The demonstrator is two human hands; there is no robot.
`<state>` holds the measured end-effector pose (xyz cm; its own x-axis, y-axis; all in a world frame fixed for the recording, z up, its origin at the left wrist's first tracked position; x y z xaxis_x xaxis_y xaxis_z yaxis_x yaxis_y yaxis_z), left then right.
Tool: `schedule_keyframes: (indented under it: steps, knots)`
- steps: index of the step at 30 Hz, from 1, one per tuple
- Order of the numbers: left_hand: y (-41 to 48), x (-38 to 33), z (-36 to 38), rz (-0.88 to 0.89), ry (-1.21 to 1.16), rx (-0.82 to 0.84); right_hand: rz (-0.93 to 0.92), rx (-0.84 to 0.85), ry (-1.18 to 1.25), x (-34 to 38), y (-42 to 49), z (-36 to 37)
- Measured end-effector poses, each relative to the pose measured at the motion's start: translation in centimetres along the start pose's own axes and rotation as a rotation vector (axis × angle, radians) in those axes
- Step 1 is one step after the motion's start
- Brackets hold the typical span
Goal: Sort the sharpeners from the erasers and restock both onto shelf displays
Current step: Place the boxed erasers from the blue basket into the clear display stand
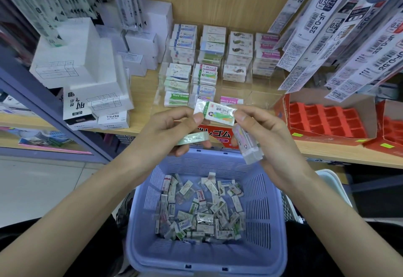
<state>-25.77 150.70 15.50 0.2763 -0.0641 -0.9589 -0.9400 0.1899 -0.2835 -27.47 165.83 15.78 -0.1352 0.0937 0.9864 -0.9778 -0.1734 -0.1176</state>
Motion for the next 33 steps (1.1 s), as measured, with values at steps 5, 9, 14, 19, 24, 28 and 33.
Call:
schedule_keyframes:
  steps: [5, 9, 14, 19, 24, 28, 33]
  knots:
    - [0.1, -0.4, -1.1, 0.029, -0.047, -0.075, -0.215, 0.012, -0.322, 1.9, 0.1, 0.5]
    - [0.1, -0.1, -1.0, 0.016, -0.032, -0.070, -0.297, -0.023, -0.445, 2.0, 0.0, 0.8]
    - [0.1, 0.0, -1.2, 0.029, 0.012, -0.080, -0.319, -0.015, -0.563, 1.9, 0.2, 0.8]
    - [0.5, -0.2, -1.2, 0.046, 0.006, -0.093, -0.366, -0.016, -0.652, 1.7, 0.6, 1.6]
    - [1.2, -0.3, -1.8, 0.069, 0.125, -0.097, -0.318, -0.002, -0.641, 1.3, 1.4, 1.6]
    - [1.9, -0.6, -2.2, 0.047, 0.102, -0.060, -0.312, -0.019, -0.550, 1.6, 1.6, 1.5]
    - [2.9, -1.4, -2.6, 0.043, 0.071, -0.045, -0.360, -0.088, -0.420, 3.1, 2.6, 1.0]
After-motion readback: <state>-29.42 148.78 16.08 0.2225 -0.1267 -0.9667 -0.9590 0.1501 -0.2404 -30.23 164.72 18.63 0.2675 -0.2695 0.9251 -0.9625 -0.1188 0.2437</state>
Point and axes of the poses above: each hand's wrist, its own y-axis towards the middle knuckle, its own z-axis out of the palm, x = y × z, the point moved 10 cm from there along y, towards the middle knuckle, and after that the axes turned 3 degrees about -z, right-handed, at the moved point
